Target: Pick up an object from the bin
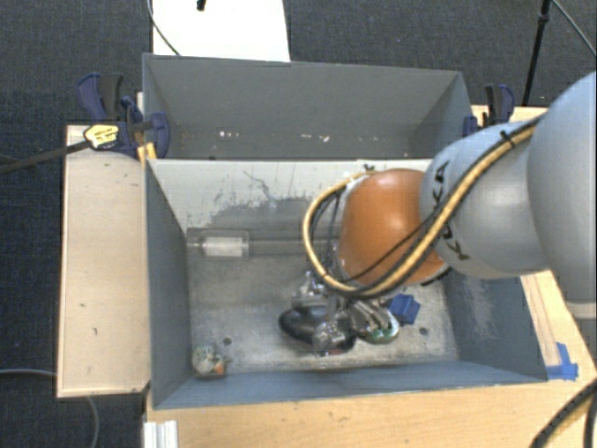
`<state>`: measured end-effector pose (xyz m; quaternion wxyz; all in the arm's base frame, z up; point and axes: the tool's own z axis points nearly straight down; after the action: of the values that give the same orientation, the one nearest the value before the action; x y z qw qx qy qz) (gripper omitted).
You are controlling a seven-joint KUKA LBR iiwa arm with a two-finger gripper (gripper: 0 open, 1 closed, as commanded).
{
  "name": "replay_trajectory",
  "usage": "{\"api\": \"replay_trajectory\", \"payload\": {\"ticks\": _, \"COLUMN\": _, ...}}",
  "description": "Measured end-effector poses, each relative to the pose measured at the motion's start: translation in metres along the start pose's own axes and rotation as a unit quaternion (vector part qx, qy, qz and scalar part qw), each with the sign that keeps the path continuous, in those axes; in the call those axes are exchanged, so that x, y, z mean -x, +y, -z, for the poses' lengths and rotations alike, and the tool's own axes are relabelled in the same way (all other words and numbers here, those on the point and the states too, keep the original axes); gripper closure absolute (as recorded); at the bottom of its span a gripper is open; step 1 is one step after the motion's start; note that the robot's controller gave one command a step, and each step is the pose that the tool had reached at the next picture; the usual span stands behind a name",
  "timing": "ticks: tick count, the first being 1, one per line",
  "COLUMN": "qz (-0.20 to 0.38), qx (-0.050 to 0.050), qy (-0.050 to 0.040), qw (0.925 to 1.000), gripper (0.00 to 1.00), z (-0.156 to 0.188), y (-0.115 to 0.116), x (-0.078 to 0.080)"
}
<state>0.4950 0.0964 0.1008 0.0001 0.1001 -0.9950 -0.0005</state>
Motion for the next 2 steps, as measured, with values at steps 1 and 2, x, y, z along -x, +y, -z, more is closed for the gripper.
{"api": "replay_trajectory", "payload": {"ticks": 1, "qz": 0.183, "qx": -0.002, "qy": -0.0051, "qw": 0.9831, "gripper": 1.00, "z": 0.157, "y": -0.027, "x": 0.041}}
{"api": "replay_trajectory", "payload": {"ticks": 2, "qz": 0.182, "qx": 0.001, "qy": 0.0026, "qw": 0.9833, "gripper": 1.00, "z": 0.014, "y": -0.022, "x": 0.033}}
